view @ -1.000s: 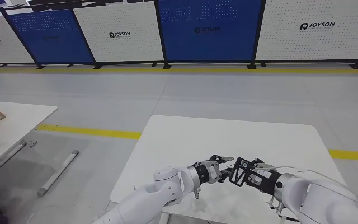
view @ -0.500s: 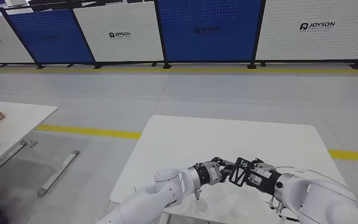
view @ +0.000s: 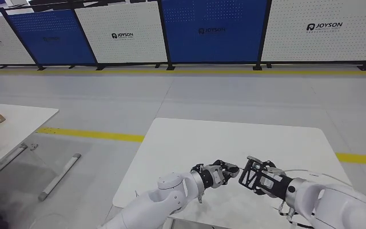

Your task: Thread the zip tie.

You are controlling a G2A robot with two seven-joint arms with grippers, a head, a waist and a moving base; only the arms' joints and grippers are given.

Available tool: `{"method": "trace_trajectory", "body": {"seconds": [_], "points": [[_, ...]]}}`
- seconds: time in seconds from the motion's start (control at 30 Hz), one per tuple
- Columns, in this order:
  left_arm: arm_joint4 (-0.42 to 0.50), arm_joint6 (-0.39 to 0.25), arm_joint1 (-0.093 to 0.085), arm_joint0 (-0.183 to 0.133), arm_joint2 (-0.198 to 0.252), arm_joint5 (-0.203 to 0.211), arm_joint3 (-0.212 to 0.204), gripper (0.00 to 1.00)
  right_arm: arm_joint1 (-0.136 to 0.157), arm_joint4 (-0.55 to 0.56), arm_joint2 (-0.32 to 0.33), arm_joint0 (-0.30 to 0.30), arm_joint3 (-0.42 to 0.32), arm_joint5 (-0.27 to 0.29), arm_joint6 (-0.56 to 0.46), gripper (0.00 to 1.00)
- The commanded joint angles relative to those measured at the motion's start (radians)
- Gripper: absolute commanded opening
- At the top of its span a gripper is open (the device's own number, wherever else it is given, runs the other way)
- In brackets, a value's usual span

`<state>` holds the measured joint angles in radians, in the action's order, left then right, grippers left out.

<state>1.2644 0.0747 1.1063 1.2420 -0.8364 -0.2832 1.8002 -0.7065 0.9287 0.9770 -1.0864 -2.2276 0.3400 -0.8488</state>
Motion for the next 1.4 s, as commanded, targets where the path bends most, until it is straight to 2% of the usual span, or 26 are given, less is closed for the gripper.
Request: {"method": "trace_trajectory", "body": {"seconds": [0.0,0.17,0.23,0.3,0.33,0.67,0.7,0.73,0.77,0.8,0.93,1.07,1.17,1.37], "points": [[-0.070,0.006,-0.002,0.012,-0.001,0.023,0.004,0.00,0.010,-0.065,0.052,-0.035,0.012,0.000,0.020,1.00],[-0.313,0.038,-0.011,0.051,0.006,0.103,0.027,0.00,0.033,-0.281,0.195,-0.144,0.085,-0.014,0.008,1.00],[-0.422,0.056,-0.013,0.069,0.018,0.131,0.035,0.00,0.037,-0.420,0.227,-0.171,0.125,-0.039,-0.043,1.00],[-0.525,0.076,-0.014,0.079,0.032,0.159,0.036,0.00,0.035,-0.597,0.229,-0.179,0.181,-0.057,-0.104,1.00],[-0.560,0.081,-0.013,0.086,0.040,0.171,0.034,0.00,0.035,-0.597,0.229,-0.179,0.181,-0.057,-0.104,1.00],[-0.571,0.081,-0.013,0.091,0.045,0.175,0.032,0.00,0.035,-0.597,0.229,-0.179,0.181,-0.057,-0.104,1.00],[-0.579,0.082,-0.012,0.093,0.043,0.185,0.030,0.00,0.035,-0.597,0.229,-0.179,0.181,-0.057,-0.104,1.00],[-0.598,0.077,-0.011,0.094,0.043,0.194,0.027,0.00,0.032,-0.634,0.222,-0.188,0.195,-0.042,-0.081,1.00],[-0.631,0.089,-0.011,0.095,0.040,0.216,0.027,0.00,0.028,-0.704,0.218,-0.191,0.226,-0.007,-0.061,1.00],[-0.668,0.102,-0.011,0.101,0.042,0.239,0.027,0.00,0.025,-0.764,0.215,-0.185,0.257,0.000,-0.056,1.00],[-0.817,0.141,-0.008,0.129,0.061,0.310,0.037,0.00,0.009,-0.972,0.176,-0.142,0.349,0.000,-0.079,1.00],[-0.972,0.187,-0.004,0.151,0.083,0.341,0.035,0.00,-0.019,-1.161,0.143,-0.100,0.453,0.000,-0.109,1.00],[-1.017,0.209,0.004,0.158,0.099,0.353,0.018,0.00,-0.038,-1.232,0.111,-0.072,0.521,0.000,-0.167,1.00],[-1.018,0.211,0.006,0.157,0.102,0.355,0.014,0.00,-0.038,-1.232,0.111,-0.072,0.521,0.000,-0.167,1.00]]}}
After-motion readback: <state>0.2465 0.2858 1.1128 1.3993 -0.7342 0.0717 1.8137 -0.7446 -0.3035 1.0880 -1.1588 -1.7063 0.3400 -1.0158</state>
